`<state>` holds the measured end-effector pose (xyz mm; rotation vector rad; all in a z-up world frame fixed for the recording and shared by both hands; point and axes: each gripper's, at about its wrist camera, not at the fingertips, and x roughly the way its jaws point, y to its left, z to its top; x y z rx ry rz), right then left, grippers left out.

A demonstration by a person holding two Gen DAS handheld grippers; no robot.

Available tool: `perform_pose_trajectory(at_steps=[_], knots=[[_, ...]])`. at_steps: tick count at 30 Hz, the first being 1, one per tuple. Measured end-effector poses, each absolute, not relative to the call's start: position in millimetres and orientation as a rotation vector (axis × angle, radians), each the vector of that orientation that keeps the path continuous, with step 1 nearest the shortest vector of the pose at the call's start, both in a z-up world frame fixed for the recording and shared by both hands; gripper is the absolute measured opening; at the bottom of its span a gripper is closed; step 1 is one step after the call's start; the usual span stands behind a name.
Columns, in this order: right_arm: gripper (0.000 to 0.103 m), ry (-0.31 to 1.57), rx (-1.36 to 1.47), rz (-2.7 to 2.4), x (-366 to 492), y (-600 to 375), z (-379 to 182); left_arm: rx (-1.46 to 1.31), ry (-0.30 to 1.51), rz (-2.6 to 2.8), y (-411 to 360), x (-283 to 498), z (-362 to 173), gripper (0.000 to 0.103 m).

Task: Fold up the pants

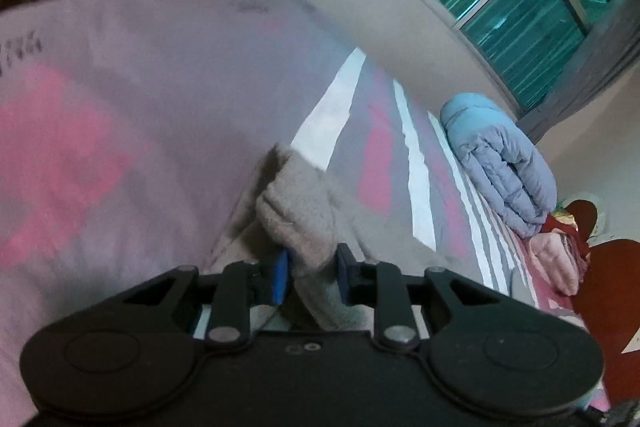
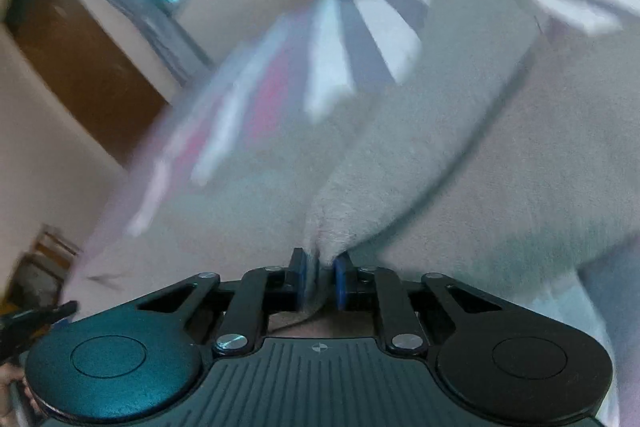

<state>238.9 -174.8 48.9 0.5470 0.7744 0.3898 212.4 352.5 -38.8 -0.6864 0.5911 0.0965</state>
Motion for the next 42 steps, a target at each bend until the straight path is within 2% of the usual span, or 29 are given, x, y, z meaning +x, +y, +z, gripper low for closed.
perform_pose_trajectory(at_steps=[2,6,9,14,16,17,18,26,27,28,30,35,36,37,38,42], knots=[[0.015,0.735,0.537,0.402,227,-182,54,-0.598,0.671,0.132,346,219,-48,0.015],[0.017,0.876,0.504,0.365,242,-163,22,-0.563,0.688,0.157,337,217,-54,0.019],[0.033,0.826,0.579,0.348,234,-178,29,-0.511,0.685,0.185,325,206,-43,0.027],[0.033,0.714,0.529,0.314,210,-199,50,-0.424,0.636,0.231,287,181,-20,0.031],[0.033,0.683,0.518,0.298,207,-205,62,-0.394,0.614,0.202,264,181,-13,0.046],[0.033,0.681,0.511,0.295,209,-209,64,-0.362,0.611,0.201,245,186,-12,0.061],[0.033,0.684,0.506,0.29,213,-209,68,-0.329,0.61,0.201,230,190,-12,0.067],[0.034,0.74,0.354,0.296,267,-168,83,-0.183,0.681,0.336,157,233,-50,0.068],[0.037,0.743,0.342,0.291,277,-163,81,-0.171,0.68,0.353,153,235,-56,0.07],[0.048,0.747,0.334,0.291,283,-159,77,-0.156,0.672,0.366,149,236,-61,0.071],[0.059,0.776,0.304,0.278,296,-152,70,-0.103,0.635,0.389,138,233,-70,0.073],[0.059,0.854,0.161,0.255,320,-127,50,-0.119,0.64,0.385,141,233,-74,0.079],[0.051,0.851,0.133,0.255,320,-125,47,-0.12,0.639,0.381,141,231,-75,0.079],[0.01,0.841,0.111,0.252,317,-126,47,-0.122,0.637,0.378,142,230,-75,0.079],[0.004,0.84,0.118,0.257,315,-131,45,-0.124,0.634,0.374,142,229,-75,0.079],[0.004,0.794,0.294,0.22,266,-182,43,-0.115,0.626,0.365,142,229,-74,0.079]])
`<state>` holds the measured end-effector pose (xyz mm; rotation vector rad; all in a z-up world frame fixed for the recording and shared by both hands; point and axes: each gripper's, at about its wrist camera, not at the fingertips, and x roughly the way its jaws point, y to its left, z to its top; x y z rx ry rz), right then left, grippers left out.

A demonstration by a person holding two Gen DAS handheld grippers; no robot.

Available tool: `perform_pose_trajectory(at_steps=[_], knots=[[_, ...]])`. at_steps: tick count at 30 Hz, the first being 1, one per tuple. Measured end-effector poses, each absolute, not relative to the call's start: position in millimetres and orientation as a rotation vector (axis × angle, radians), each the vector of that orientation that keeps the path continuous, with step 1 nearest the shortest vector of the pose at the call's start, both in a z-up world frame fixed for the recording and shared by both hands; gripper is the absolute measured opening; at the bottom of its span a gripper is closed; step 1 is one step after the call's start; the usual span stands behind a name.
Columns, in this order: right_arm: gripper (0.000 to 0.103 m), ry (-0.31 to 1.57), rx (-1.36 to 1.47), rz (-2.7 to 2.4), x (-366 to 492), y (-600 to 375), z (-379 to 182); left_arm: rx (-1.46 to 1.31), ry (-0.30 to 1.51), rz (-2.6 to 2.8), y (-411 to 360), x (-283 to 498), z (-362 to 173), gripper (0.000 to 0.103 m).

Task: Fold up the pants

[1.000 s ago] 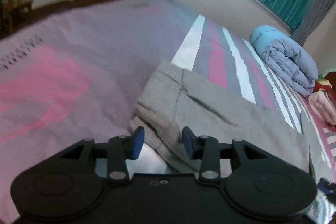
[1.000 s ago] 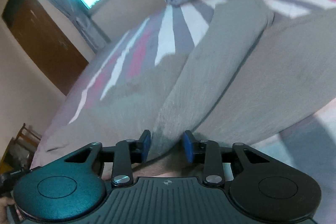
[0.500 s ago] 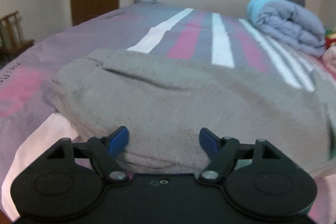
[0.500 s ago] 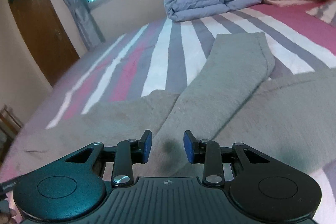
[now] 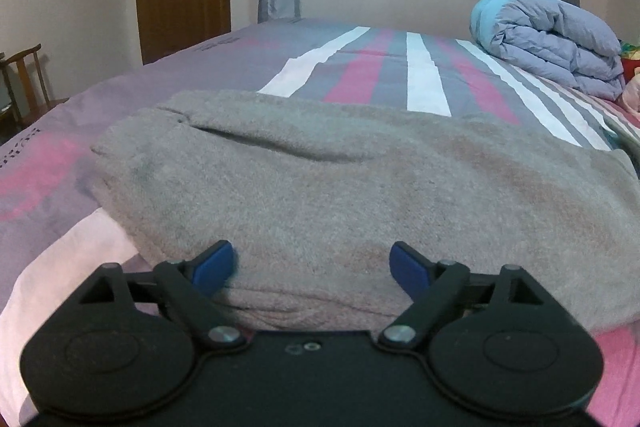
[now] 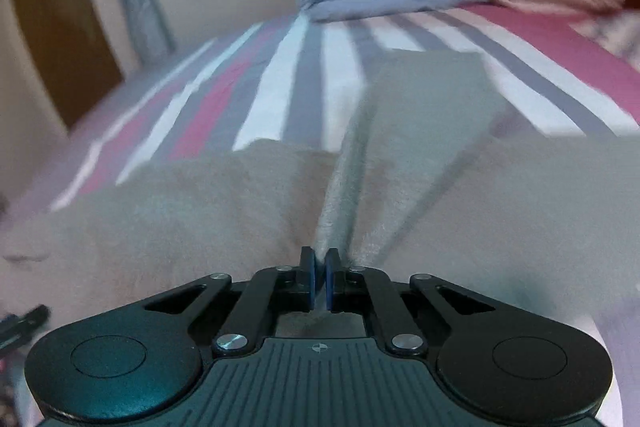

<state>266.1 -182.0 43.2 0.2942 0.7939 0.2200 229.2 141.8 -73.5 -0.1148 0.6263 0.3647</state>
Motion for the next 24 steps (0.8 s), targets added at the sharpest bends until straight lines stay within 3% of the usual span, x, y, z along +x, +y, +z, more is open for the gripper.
perform_pose_trajectory(at_steps=[3,6,15,16,18,20,21,22,23,24], knots=[[0.01,0.803,0.424,0.23,236,-213,16,-0.118,0.626,0.363,143,230,-73,0.079],[0.031,0.739,0.435,0.243,233,-225,24,-0.13,0.624,0.369,143,230,-73,0.079],[0.034,0.667,0.086,0.258,306,-190,61,-0.129,0.628,0.373,143,233,-72,0.082],[0.051,0.684,0.036,0.267,314,-183,56,-0.129,0.629,0.373,143,233,-72,0.082],[0.066,0.725,-0.077,0.268,331,-171,43,-0.128,0.632,0.371,143,234,-72,0.084],[0.065,0.705,-0.192,0.237,335,-168,33,-0.128,0.633,0.372,143,234,-72,0.084],[0.046,0.697,-0.206,0.214,336,-174,29,-0.129,0.632,0.371,143,234,-72,0.084],[0.01,0.694,-0.16,0.222,335,-185,30,-0.13,0.632,0.371,142,234,-72,0.084],[0.004,0.715,-0.085,0.217,335,-200,31,-0.13,0.631,0.371,142,234,-72,0.084],[0.005,0.712,-0.003,0.195,330,-218,34,-0.131,0.631,0.37,142,234,-72,0.084]])
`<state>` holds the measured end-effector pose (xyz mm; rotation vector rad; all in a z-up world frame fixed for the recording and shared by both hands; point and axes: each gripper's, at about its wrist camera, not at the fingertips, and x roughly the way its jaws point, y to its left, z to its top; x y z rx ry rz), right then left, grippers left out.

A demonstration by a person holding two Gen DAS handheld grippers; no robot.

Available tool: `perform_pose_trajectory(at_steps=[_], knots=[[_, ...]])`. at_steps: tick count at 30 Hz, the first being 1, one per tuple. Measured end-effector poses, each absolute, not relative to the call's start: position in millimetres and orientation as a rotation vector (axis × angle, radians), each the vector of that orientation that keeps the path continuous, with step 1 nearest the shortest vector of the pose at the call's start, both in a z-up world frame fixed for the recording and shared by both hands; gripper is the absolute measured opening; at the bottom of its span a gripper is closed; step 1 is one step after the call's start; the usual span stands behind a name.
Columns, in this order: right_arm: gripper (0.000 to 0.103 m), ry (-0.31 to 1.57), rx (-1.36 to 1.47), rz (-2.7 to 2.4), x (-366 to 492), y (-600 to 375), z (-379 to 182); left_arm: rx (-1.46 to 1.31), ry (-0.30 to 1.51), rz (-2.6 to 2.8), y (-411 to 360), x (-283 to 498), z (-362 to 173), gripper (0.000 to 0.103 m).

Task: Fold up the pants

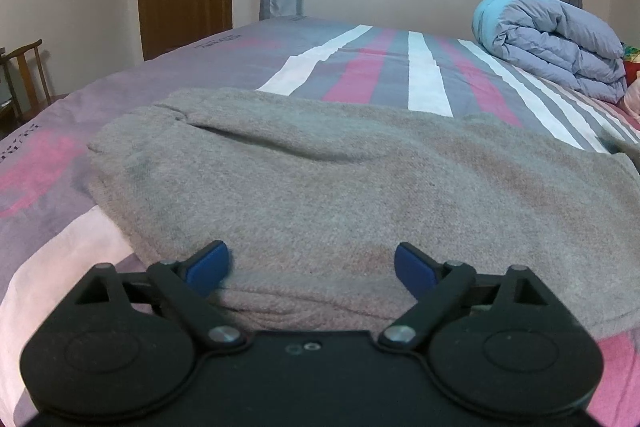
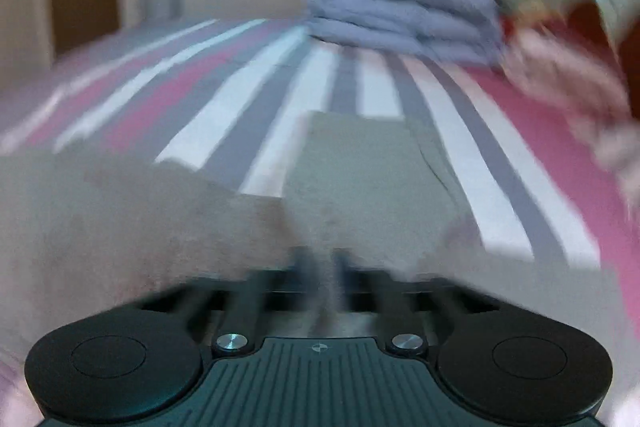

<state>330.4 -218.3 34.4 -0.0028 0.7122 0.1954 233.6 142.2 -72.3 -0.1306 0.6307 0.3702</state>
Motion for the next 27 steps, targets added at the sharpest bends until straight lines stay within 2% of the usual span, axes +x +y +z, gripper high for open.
perform_pose_trajectory(at_steps=[4,6,8,12,14,15,22,27], knots=[[0.005,0.665,0.277,0.144,289,-282,34,-0.125,0.63,0.368,141,233,-73,0.084],[0.005,0.724,0.431,0.064,278,-316,13,-0.125,0.63,0.37,140,234,-73,0.084],[0.004,0.802,0.489,0.033,282,-339,-11,-0.124,0.631,0.375,139,235,-73,0.084],[0.008,0.683,0.461,0.134,279,-348,5,-0.124,0.633,0.384,138,237,-74,0.086],[0.04,0.642,0.397,0.167,287,-342,14,-0.124,0.631,0.389,137,238,-75,0.087],[0.065,0.622,0.369,0.18,292,-339,18,-0.129,0.628,0.39,137,238,-75,0.087],[0.067,0.572,0.103,0.36,342,-261,34,-0.135,0.629,0.393,137,239,-75,0.089],[0.067,0.615,-0.277,0.327,386,-188,3,-0.135,0.63,0.391,137,239,-75,0.089]])
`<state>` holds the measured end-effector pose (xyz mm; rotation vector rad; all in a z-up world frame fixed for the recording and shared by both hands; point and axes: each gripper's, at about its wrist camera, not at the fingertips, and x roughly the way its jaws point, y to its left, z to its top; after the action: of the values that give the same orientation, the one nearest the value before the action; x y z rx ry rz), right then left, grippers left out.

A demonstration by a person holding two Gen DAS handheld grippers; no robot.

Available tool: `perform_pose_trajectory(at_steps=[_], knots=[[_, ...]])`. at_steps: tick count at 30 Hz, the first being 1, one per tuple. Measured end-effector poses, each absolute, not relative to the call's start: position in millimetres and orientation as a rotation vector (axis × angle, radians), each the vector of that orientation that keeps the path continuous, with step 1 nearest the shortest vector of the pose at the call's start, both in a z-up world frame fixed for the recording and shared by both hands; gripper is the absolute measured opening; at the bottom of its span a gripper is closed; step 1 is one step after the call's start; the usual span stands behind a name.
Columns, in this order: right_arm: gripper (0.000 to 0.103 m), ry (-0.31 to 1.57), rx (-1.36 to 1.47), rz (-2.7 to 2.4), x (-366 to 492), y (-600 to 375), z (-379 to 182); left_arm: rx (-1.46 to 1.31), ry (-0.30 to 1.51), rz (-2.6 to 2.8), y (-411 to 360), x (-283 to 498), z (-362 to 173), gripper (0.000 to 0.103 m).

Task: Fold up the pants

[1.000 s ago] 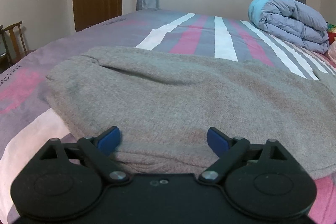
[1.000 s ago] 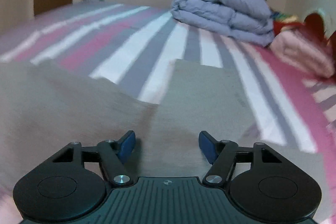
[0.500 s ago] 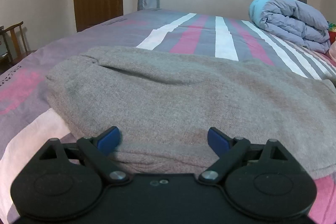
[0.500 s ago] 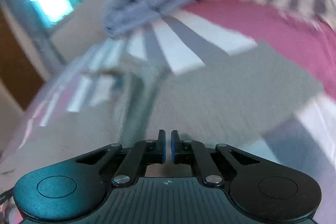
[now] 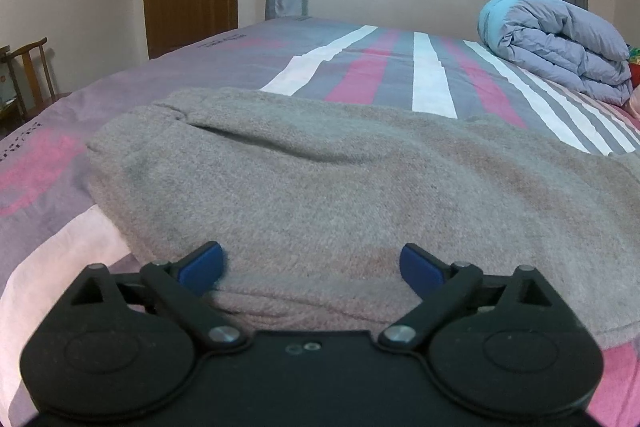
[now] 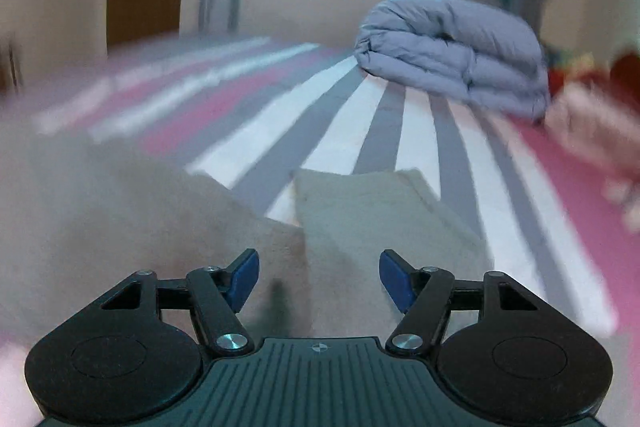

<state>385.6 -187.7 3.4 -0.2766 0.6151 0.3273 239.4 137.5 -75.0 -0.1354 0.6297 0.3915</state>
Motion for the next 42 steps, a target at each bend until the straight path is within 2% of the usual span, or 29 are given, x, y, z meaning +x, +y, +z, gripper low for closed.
perform_pose_trajectory(at_steps=[3,4,5,6,11,14,18,20,22,23,26,30,31,32,33,38,42], knots=[[0.066,0.607,-0.464,0.287,403,-171,-15,-0.136,0.629,0.391,138,239,-75,0.09],[0.031,0.624,-0.439,0.306,409,-178,-16,-0.136,0.629,0.391,138,239,-75,0.09],[0.001,0.669,-0.375,0.309,418,-195,-17,-0.137,0.629,0.39,138,239,-75,0.09],[0.004,0.706,-0.298,0.284,424,-209,-15,-0.139,0.627,0.388,138,239,-75,0.09],[0.004,0.606,0.256,0.1,394,-326,10,-0.14,0.623,0.381,140,238,-76,0.09],[0.004,0.635,0.588,-0.007,366,-397,-17,-0.139,0.624,0.381,140,238,-76,0.09],[0.007,0.697,0.707,0.018,358,-422,-60,-0.137,0.626,0.381,139,238,-75,0.09],[0.016,0.672,0.712,0.036,357,-425,-63,-0.138,0.626,0.382,139,238,-75,0.09],[0.042,0.638,0.665,0.037,359,-422,-59,-0.136,0.626,0.383,139,238,-75,0.09],[0.043,0.626,0.635,0.038,359,-422,-56,-0.135,0.626,0.383,139,239,-75,0.091],[0.043,0.571,0.659,0.078,363,-424,-42,-0.134,0.627,0.383,139,239,-75,0.091],[0.043,0.59,0.522,0.159,386,-413,-30,-0.131,0.629,0.384,138,239,-76,0.092],[0.039,0.595,0.484,0.176,389,-409,-27,-0.131,0.629,0.385,138,239,-76,0.092],[0.03,0.593,0.451,0.18,393,-406,-25,-0.131,0.629,0.385,138,239,-76,0.092],[0.015,0.589,0.472,0.167,394,-408,-26,-0.131,0.629,0.386,138,239,-75,0.092],[0.015,0.503,0.948,0.005,365,-457,-56,-0.131,0.63,0.386,138,240,-76,0.093],[0.015,0.526,1.059,-0.044,347,-476,-95,-0.127,0.631,0.385,138,241,-76,0.093]])
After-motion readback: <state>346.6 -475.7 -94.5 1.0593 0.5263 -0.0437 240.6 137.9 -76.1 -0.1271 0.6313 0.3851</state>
